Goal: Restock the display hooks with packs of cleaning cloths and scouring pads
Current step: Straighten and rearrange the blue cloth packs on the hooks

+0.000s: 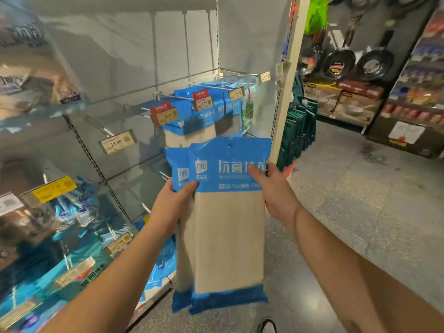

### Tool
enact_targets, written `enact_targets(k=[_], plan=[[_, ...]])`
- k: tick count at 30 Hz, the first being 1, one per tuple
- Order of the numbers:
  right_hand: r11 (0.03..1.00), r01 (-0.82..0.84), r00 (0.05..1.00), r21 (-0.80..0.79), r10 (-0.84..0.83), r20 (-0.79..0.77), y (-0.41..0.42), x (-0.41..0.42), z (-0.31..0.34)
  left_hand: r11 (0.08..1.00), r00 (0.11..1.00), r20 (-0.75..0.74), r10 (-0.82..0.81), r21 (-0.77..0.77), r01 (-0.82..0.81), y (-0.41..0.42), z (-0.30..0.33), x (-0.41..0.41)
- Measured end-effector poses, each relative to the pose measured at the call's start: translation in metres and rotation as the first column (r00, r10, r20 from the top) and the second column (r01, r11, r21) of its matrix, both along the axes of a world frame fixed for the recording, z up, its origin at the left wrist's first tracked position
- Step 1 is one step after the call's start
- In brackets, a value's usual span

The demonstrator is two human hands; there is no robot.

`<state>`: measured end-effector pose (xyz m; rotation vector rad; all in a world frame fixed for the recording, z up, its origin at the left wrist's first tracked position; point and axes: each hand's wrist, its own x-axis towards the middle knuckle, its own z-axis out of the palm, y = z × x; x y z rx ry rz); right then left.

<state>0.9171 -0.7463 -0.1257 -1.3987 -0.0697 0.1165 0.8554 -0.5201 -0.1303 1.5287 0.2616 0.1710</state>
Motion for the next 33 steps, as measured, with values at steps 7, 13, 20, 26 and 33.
enact_targets(k=[7,13,20,26,33], plan=[[0.992,-0.092,0.996,-0.092,0.093,0.007,-0.021,0.172,-0.010,0.960,0.968,-0.108,0.225,0.194,-0.201,0.029,-0.022,0.094],[0.975,-0.149,0.988,-0.164,0.154,0.018,-0.016,0.272,-0.018,0.965,0.971,-0.158,0.178,0.219,-0.142,0.053,-0.027,0.124],[0.921,-0.328,0.942,-0.211,0.336,0.006,0.042,0.323,-0.039,0.902,0.959,-0.279,-0.039,0.403,0.154,0.078,-0.008,0.143],[0.853,-0.492,0.866,-0.172,0.501,0.008,0.113,0.340,-0.058,0.652,0.944,-0.320,-0.082,0.699,0.293,0.103,-0.002,0.179],[0.795,-0.589,0.805,-0.146,0.593,-0.021,0.178,0.357,-0.083,0.475,0.952,-0.307,0.001,0.838,0.269,0.143,-0.007,0.215]])
